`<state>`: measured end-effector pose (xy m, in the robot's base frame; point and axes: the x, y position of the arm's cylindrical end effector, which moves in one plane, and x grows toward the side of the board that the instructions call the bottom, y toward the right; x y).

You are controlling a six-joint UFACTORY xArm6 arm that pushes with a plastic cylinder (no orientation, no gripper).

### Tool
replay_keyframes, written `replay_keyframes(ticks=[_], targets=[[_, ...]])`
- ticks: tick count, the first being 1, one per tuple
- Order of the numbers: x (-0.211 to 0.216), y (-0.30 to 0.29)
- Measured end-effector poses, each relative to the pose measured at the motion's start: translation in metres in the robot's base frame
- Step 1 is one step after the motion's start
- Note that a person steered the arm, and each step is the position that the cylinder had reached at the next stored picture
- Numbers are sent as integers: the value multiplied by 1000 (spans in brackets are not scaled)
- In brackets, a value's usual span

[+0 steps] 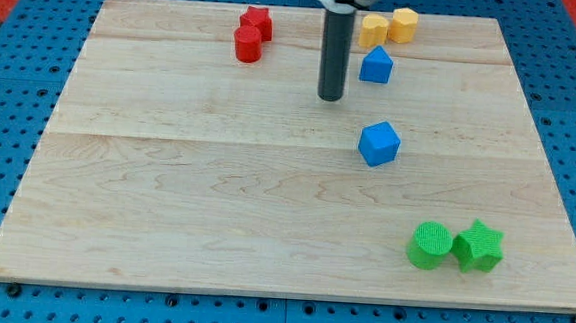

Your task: Slightly move the green star close to the green circle

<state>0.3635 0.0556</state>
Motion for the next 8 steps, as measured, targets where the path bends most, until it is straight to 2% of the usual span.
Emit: replay_keyframes(ticks=[1,3,4,7,8], targets=[[0,23],[34,144],[78,189],[165,211],[173,213]])
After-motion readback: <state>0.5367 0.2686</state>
